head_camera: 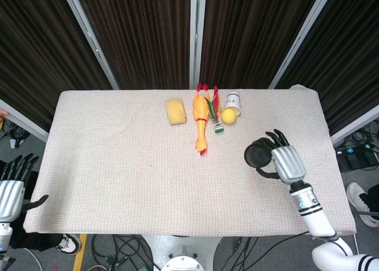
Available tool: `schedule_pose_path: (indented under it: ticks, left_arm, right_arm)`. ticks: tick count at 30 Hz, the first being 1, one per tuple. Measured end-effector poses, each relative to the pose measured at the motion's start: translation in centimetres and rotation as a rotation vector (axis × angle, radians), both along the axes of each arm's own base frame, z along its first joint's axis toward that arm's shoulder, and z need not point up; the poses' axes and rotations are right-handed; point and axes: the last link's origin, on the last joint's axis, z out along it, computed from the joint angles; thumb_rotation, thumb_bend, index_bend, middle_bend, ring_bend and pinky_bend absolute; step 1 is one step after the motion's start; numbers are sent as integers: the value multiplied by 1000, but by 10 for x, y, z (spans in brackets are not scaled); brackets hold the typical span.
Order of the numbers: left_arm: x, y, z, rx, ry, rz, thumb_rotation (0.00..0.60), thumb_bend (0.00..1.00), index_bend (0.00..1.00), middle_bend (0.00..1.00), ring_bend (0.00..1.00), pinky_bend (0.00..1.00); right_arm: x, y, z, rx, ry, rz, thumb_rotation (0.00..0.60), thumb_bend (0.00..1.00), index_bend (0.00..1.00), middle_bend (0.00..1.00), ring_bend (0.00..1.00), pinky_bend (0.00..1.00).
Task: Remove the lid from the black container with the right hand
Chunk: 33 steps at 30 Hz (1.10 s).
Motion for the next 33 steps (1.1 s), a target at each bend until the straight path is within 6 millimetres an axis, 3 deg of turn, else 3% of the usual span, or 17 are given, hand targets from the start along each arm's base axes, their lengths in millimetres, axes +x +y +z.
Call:
schedule_pose_path:
  ticks: [2, 5, 10, 13, 20, 25, 27, 33]
  left_arm:
    - [0, 0, 1, 2, -1, -3, 600, 114, 89, 41, 0, 100]
    - [0, -1, 1, 2, -1, -7, 600, 114, 90, 41, 0, 101]
    - [-2, -3, 1, 3, -4, 0, 600, 114, 89, 41, 0, 101]
    - [-4, -3, 2, 4, -6, 4, 600, 114, 89, 41, 0, 101]
    - [-2, 1, -1, -1, -9, 5, 600, 114, 90, 41, 0, 101]
    - [-3, 0, -1, 3, -7, 10, 600, 114, 89, 41, 0, 101]
    - [-2, 2, -1, 5, -5, 13, 600, 114, 89, 41, 0, 101]
    - [1, 7, -3, -1, -1, 15, 600, 114, 89, 41, 0, 101]
  right_arm:
    - [14, 7, 22, -138, -53, 83, 600, 106, 373, 448, 128, 60]
    - [19, 18, 49, -319, -116, 141, 600, 109, 376, 453, 132, 60]
    - [6, 22, 61, -450, -118, 110, 600, 119, 370, 433, 127, 59]
    - [-7, 16, 49, -418, -66, 55, 600, 119, 363, 430, 125, 51]
    - [-49, -4, -14, -73, 122, -128, 600, 120, 363, 431, 125, 46]
    - [-73, -13, -27, 18, 196, -218, 600, 120, 363, 431, 123, 44]
    - [-66, -13, -31, 43, 192, -195, 600, 119, 363, 431, 119, 42]
    - [-2, 10, -59, 210, 159, 71, 600, 118, 363, 431, 118, 33]
